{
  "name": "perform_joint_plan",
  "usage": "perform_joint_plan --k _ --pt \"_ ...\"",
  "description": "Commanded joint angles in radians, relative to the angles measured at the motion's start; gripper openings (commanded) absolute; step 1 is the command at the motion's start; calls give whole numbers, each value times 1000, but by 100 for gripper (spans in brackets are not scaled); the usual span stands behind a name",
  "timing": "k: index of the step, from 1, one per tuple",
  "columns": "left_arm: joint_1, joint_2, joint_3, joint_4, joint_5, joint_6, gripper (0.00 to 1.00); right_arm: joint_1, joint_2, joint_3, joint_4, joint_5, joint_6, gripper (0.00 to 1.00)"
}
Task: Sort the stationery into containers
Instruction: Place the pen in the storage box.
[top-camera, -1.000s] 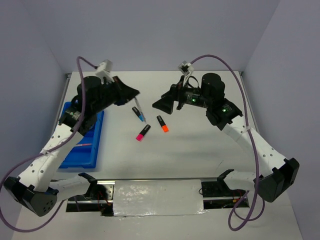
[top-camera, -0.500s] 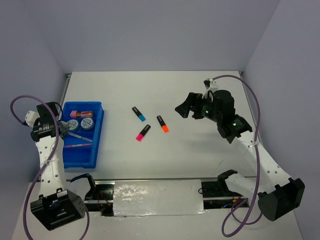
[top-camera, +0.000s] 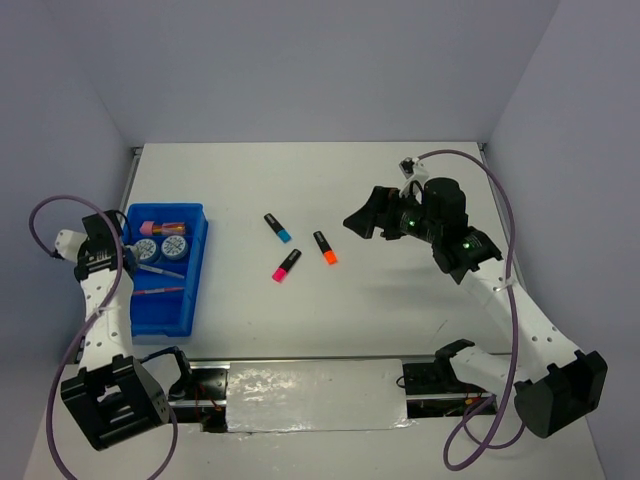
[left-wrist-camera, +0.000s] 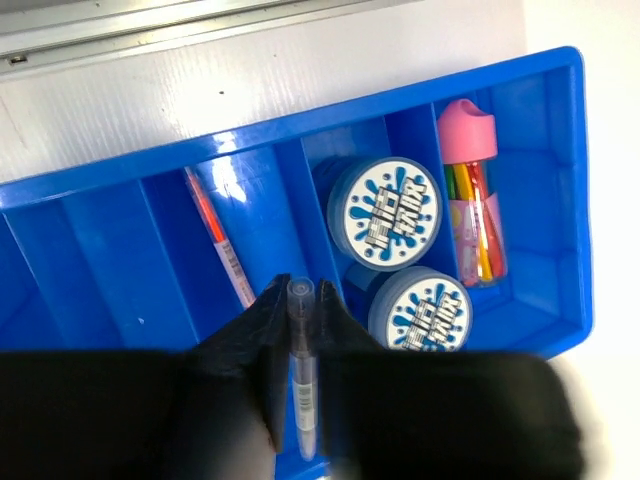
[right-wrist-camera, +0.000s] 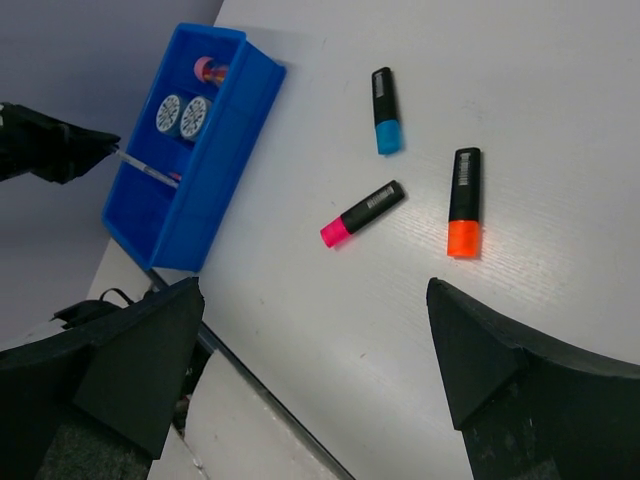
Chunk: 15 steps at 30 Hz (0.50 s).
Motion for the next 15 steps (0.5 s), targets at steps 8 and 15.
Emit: perform_joint_plan --k 8,15 --pt "18 -19 -11 0 -43 -15 99 5 17 87 26 -45 1 100" --pt "-152 71 188 73 139 234 99 5 -1 141 -47 -18 -41 100"
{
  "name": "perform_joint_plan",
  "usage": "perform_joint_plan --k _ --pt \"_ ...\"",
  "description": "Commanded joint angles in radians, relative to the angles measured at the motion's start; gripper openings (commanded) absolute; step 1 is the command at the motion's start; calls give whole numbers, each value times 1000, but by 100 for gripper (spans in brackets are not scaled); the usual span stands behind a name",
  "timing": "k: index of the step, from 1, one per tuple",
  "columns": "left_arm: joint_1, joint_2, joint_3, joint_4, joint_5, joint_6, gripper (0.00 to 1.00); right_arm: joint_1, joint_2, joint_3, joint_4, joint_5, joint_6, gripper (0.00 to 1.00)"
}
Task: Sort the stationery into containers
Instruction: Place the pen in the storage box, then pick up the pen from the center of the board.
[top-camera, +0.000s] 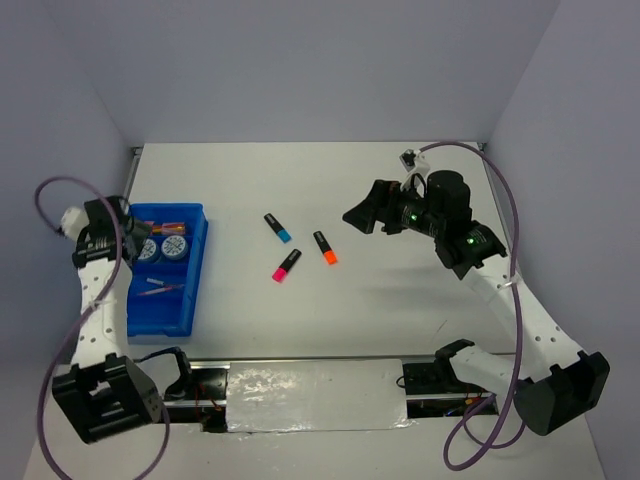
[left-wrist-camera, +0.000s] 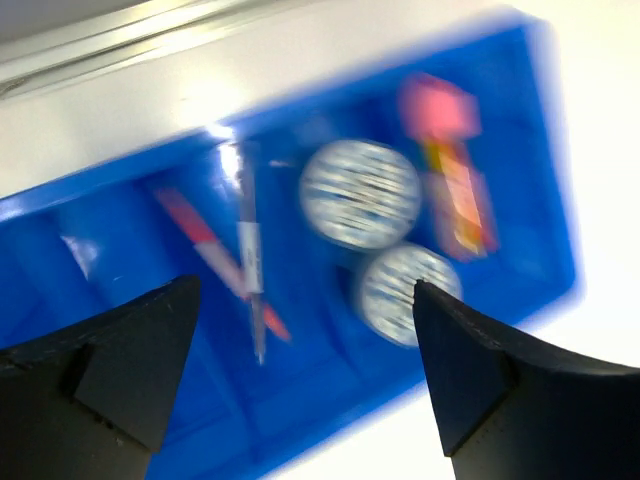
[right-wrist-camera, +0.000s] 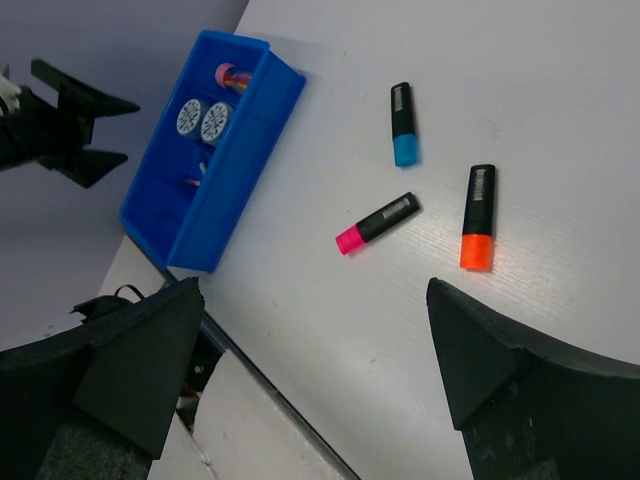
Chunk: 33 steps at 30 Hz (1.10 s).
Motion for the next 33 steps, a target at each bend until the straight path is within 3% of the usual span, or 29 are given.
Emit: perform_joint_plan --k 1,2,5,10,21,28,33 --pt "-219 105 190 125 98 229 99 5 -19 80 -30 19 -42 100" --pt "-423 170 338 64 54 327 99 3 -19 90 -47 18 -52 100" --pt "-731 413 541 -36 -54 461 99 5 -16 97 -76 0 -62 100" --pt "-953 585 516 42 19 582 99 4 -45 87 -94 -19 -69 100" --pt "-1008 679 337 186 137 564 93 1 -145 31 -148 -11 -95 100" --pt "-1017 746 292 280 210 579 77 3 -145 37 -159 -16 -102 100" --pt "-1027 804 312 280 213 576 72 1 -137 48 -154 -22 -101 100"
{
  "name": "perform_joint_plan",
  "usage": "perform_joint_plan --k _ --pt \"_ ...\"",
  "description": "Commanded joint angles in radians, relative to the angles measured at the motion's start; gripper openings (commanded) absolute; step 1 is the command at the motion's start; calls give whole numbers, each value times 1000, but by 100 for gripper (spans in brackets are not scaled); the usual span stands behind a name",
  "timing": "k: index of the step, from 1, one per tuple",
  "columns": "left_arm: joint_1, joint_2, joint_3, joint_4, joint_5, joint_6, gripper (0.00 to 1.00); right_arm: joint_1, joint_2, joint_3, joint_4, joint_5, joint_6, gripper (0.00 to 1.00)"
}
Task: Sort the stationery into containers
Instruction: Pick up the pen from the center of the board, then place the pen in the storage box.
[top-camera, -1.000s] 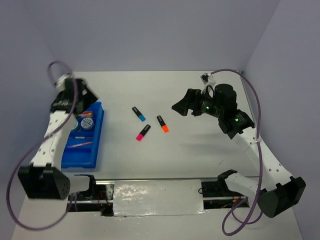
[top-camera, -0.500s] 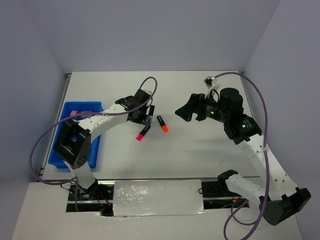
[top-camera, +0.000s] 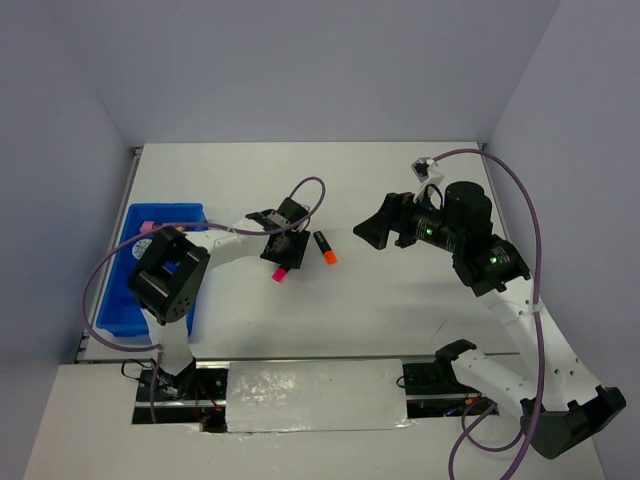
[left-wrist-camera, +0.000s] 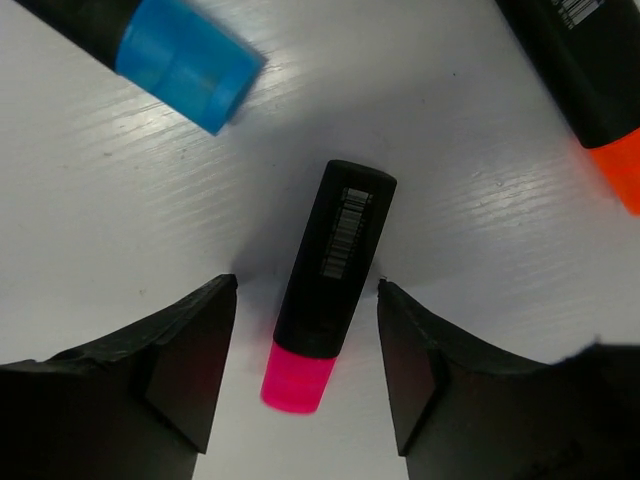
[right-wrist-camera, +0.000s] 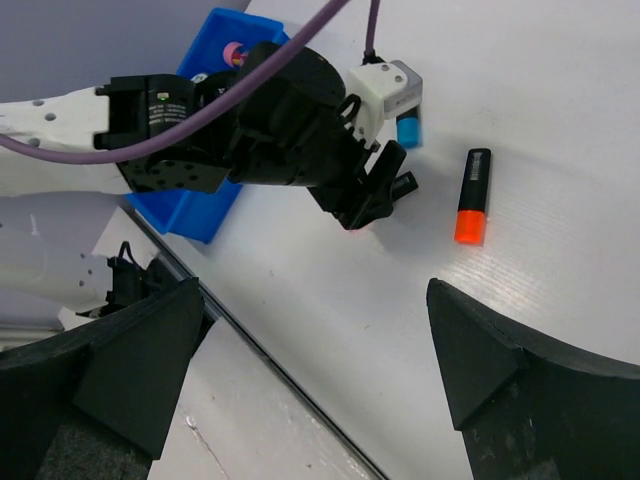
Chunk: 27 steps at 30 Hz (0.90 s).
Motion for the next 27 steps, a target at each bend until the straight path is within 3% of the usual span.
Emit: perform_joint_plan --k 1,3,5,8,9,10,13,15,16,17,18,19,20,22,25,27 --pt "-11 40 18 41 25 16 69 3 5 11 9 -14 -18 100" --pt "-13 48 4 50 25 4 62 3 6 15 9 -14 -21 100" --pt "-13 49 -8 47 20 -16 41 1 6 17 9 -11 -25 100" --pt "-14 19 -62 51 26 -42 25 1 11 15 9 -8 -29 100" --pt "-14 8 -66 39 20 -53 4 1 12 14 16 -10 -29 100" --pt "-14 -30 -65 18 11 -64 0 0 14 14 19 -11 -28 100" --pt "-16 -209 -82 -37 -25 -154 0 1 26 19 26 -14 -31 100" --pt "4 -324 -34 -161 -103 -217 0 0 43 22 39 -19 -32 100" --pt "47 -349 22 -232 -228 -328 0 0 58 23 43 -24 -32 100" --pt "85 -369 50 -311 -284 -397 0 0 66 25 49 -27 -31 100" --pt "130 -395 74 -504 -329 -486 0 1 75 25 63 -30 -29 100" --pt "185 -411 96 -591 -381 -637 0 0 83 28 71 -31 -25 100" --pt "287 -429 92 -652 -397 -690 0 -2 100 31 85 -42 -15 100" --pt "383 -525 40 -743 -423 -799 0 -2 121 38 101 -59 0 100" --pt "583 -668 -46 -755 -432 -850 0 1 149 52 118 -89 11 100" --pt "653 -737 -82 -751 -444 -855 0 4 158 58 124 -103 21 100"
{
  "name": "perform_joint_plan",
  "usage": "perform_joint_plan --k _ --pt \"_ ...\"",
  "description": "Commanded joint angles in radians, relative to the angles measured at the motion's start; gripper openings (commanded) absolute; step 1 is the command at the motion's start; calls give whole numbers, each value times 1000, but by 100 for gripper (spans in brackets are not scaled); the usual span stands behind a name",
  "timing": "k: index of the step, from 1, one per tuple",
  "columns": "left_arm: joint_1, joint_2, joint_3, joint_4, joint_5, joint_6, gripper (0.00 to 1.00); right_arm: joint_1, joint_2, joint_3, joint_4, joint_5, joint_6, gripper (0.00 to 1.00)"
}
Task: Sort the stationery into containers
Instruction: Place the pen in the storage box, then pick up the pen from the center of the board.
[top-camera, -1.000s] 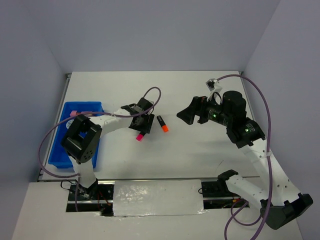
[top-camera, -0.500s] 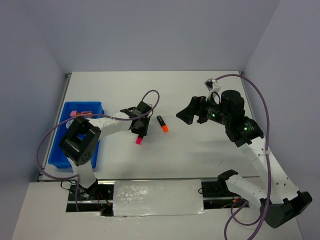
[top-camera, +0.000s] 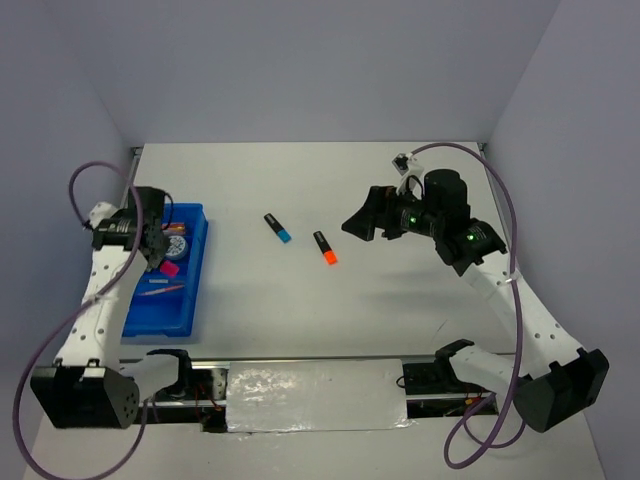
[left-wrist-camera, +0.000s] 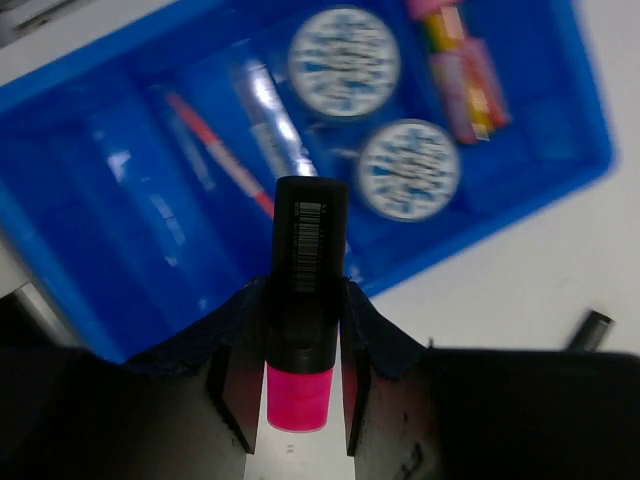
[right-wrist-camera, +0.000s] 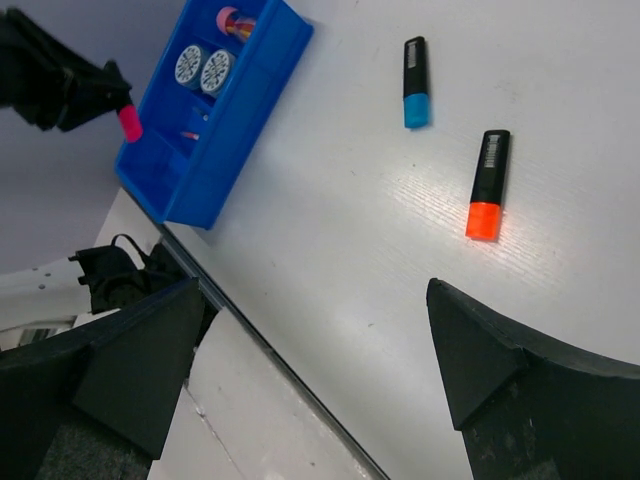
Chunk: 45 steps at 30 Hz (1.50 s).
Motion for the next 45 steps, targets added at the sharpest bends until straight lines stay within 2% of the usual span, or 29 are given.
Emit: perform_joint_plan --k 1,5,8,13,15,18,21,22,23,25,27,28,33,35,36,37,38,39,40,41,42,43,44,45 --pt "126 -87 -79 -165 -61 -132 0 1 11 55 86 -54 27 100" --pt "282 -151 -182 -150 -69 -115 0 14 14 55 98 -80 43 100" --pt "376 -206 -270 -81 -1 -61 0 29 13 62 92 -83 40 100" --pt "415 -205 -348 3 25 -51 4 57 13 75 78 -83 26 100" --pt "415 -202 -362 38 46 -66 11 73 14 78 72 -82 21 100" --pt "413 -206 -392 66 89 -90 18 90 23 82 68 -83 17 100" --pt "413 -216 -400 68 100 -92 38 104 36 91 65 -80 11 100" --pt "415 -219 -400 63 94 -92 46 106 42 96 63 -79 9 100" --pt "413 -229 -397 56 88 -95 62 107 46 101 60 -80 8 100" --pt "415 -242 -386 36 72 -90 74 113 60 110 60 -79 6 100" --pt "413 -254 -362 17 68 -89 93 115 76 119 58 -73 5 100" --pt "415 -257 -353 6 66 -86 99 113 80 122 57 -71 3 100" --pt "413 -237 -267 12 147 -11 99 115 102 137 52 -56 8 100" --pt "355 -211 -219 61 192 11 99 112 99 148 4 43 3 100" --pt "217 -191 -151 77 194 -4 99 109 94 174 -35 125 14 100" --pt "126 -161 -108 83 169 -27 99 104 91 183 -116 311 30 100" --pt "23 -65 -53 71 131 -76 99 94 88 191 -150 391 50 100" --pt "-153 -2 65 68 82 -84 99 60 74 193 -182 451 96 100" --pt "-217 151 125 60 69 -84 99 45 62 187 -217 520 118 100" --pt "-275 236 196 42 57 -95 99 29 47 162 -218 530 129 100" --pt "-361 313 332 -21 30 -107 99 14 13 151 -218 536 133 100" --pt "-390 456 392 -39 26 -106 99 14 1 144 -224 544 132 100" --pt "-430 525 508 -76 26 -115 99 11 -13 131 -230 538 127 100" --pt "-449 580 560 -87 26 -124 99 9 -18 124 -245 529 126 100"
